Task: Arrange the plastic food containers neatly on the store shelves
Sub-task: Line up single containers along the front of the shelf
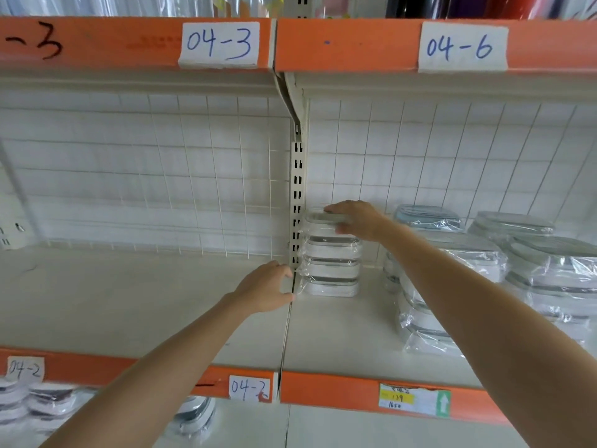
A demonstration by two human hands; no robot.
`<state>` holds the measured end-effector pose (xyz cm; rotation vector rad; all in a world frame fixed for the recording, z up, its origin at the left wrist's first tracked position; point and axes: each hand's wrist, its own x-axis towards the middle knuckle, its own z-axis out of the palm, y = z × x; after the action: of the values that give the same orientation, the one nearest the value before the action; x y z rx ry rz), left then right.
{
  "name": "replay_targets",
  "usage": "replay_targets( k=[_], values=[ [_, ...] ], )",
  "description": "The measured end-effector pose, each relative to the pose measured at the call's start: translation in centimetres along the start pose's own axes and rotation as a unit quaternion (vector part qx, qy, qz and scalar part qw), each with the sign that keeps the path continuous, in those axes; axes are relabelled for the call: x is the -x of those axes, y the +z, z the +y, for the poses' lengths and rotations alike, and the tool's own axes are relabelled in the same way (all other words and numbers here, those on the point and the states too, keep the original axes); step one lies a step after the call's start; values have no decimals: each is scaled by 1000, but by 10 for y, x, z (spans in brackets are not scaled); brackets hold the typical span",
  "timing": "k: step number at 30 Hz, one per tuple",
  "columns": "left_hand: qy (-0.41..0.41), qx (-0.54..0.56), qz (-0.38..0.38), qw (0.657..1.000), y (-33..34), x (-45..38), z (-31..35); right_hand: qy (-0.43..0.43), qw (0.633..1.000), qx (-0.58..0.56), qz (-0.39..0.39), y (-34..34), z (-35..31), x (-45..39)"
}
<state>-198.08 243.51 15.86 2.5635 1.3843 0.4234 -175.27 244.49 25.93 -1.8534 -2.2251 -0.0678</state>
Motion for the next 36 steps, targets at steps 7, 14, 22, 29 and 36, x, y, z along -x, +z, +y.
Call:
replay_targets(
  k=[7, 14, 22, 29, 36],
  values=[
    [2, -56, -24, 998, -3, 22, 8, -36, 988, 145, 32, -7, -28, 15],
    [16, -158, -95, 983, -12, 49, 3, -75, 989, 128, 26, 19, -58, 79],
    [98, -163, -69, 979, -10, 93, 5, -46, 994, 89, -41, 41, -96, 123],
    [127, -114, 50, 984, -12, 178, -66, -16, 999, 28, -42, 97, -182, 148],
    [52, -121, -66, 989, 8, 254, -136, -6, 1000, -1, -29, 144, -261, 181]
  ],
)
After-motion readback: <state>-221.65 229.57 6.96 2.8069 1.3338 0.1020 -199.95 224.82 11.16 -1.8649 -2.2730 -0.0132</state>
